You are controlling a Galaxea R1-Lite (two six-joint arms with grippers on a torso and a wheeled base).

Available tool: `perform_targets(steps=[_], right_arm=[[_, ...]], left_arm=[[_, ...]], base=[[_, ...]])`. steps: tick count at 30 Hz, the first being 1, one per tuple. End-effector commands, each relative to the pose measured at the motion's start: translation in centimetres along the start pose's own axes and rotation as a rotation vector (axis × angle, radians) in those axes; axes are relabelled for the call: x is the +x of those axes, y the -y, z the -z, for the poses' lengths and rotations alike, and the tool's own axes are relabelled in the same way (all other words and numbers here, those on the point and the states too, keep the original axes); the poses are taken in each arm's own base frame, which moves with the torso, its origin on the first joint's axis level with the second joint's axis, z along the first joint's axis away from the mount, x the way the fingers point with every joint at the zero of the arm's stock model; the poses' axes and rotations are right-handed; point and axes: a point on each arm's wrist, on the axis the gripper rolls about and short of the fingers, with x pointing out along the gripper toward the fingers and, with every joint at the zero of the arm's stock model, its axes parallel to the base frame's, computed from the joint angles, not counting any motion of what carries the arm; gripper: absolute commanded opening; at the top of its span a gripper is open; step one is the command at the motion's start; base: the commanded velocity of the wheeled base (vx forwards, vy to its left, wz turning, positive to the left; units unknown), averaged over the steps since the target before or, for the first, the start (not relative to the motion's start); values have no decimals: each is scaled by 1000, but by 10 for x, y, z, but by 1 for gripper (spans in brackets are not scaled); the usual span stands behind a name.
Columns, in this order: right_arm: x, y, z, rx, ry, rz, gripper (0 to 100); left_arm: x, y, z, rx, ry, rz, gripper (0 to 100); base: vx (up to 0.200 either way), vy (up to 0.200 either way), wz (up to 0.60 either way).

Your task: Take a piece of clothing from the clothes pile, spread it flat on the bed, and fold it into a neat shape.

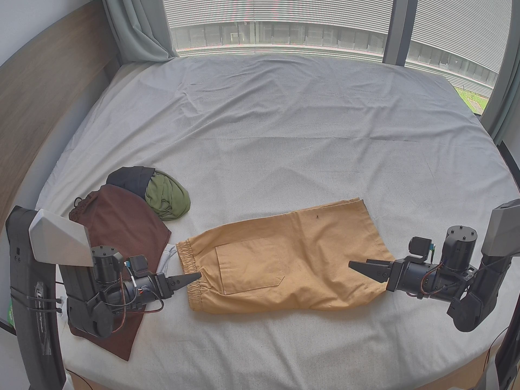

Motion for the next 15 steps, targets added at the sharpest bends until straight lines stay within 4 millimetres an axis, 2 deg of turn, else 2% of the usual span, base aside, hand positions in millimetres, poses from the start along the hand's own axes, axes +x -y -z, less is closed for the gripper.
perform_targets(steps=[1,8,15], right_arm=[[0,0,2,2,-7,-1,100],[2,2,4,8,-15,3,100],[2,2,5,9,-18,3,100]], left_arm=[[6,1,5,-43,-17,10,100],[11,3,10,-63,-38,19,100],[26,-3,18,-61,-26,-40,100]], base=[[0,0,0],[0,0,0],[0,0,0]])
